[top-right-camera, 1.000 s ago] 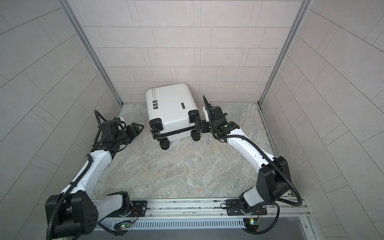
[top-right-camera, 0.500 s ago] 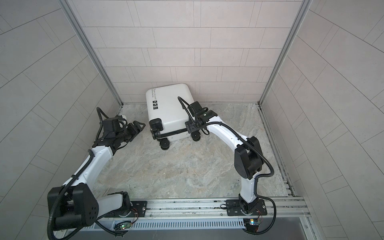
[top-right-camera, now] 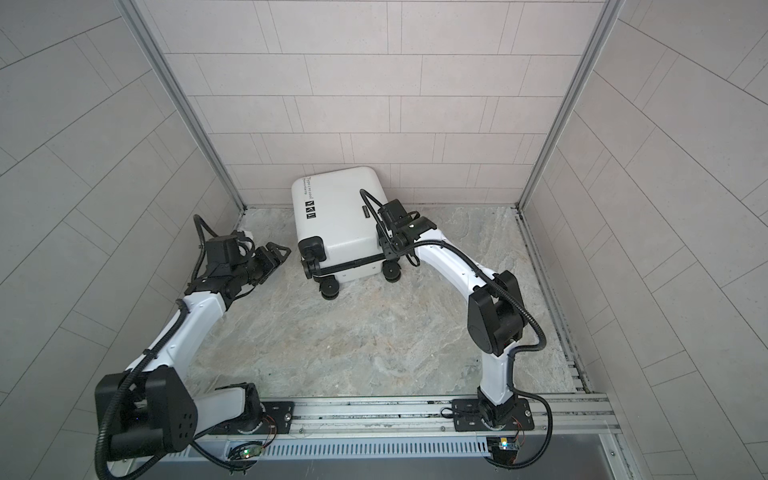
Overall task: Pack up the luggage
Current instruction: 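Pull the suitcase wheel housing toward the robot with the right gripper while left follows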
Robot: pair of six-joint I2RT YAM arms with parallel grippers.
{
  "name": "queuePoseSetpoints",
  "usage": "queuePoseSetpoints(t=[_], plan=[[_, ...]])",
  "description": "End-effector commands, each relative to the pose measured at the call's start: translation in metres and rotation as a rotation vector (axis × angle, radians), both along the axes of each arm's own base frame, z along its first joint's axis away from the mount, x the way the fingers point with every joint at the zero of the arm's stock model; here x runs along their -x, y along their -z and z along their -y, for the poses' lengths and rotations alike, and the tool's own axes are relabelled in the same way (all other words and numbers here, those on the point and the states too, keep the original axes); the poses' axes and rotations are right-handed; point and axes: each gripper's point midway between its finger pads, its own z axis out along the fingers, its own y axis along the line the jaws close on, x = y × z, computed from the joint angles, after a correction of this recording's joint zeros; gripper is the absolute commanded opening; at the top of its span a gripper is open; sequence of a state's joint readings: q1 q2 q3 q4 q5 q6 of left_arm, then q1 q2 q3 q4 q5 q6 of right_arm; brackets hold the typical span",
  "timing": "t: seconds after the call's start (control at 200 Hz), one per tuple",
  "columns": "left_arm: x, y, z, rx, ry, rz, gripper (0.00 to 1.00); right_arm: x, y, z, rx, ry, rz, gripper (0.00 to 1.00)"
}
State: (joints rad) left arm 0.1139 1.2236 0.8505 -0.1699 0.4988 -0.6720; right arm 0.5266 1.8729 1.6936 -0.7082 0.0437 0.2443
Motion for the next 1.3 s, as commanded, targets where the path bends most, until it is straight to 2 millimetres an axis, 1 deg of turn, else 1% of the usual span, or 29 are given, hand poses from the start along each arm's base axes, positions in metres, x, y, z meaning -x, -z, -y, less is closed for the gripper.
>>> queuePoseSetpoints(t=[0.0,0.135,0.235,0.37,0.53,0.645,0.815,0.991,1.111,1.291], plan=[[0.006,0.003,0.000,-0.015,0.016,0.003,0.75,0.009,-0.006,0.012,-0.003,0.006,0.000,0.34],[0.014,0.005,0.004,-0.029,0.025,-0.003,0.75,0.018,-0.006,0.025,-0.023,0.021,-0.007,0.29],[0.021,0.008,0.009,-0.058,0.044,-0.011,0.74,0.027,-0.008,0.037,-0.029,0.036,-0.006,0.28],[0.028,0.018,0.026,-0.116,0.110,-0.037,0.73,0.038,-0.013,0.056,-0.052,0.059,-0.004,0.27],[0.034,0.029,0.049,-0.150,0.174,-0.057,0.73,0.049,-0.016,0.088,-0.072,0.116,-0.015,0.26],[0.032,0.039,0.066,-0.173,0.218,-0.076,0.73,0.057,-0.013,0.111,-0.083,0.158,-0.029,0.27],[0.023,0.050,0.079,-0.159,0.239,-0.122,0.71,0.073,-0.010,0.141,-0.097,0.219,-0.038,0.27],[0.003,0.049,0.102,-0.181,0.272,-0.112,0.70,0.087,-0.008,0.167,-0.101,0.292,-0.044,0.27],[-0.014,0.046,0.119,-0.171,0.286,-0.096,0.70,0.090,-0.007,0.177,-0.119,0.326,-0.048,0.27],[-0.039,0.046,0.140,-0.149,0.309,-0.085,0.69,0.088,-0.007,0.183,-0.140,0.350,-0.057,0.29]])
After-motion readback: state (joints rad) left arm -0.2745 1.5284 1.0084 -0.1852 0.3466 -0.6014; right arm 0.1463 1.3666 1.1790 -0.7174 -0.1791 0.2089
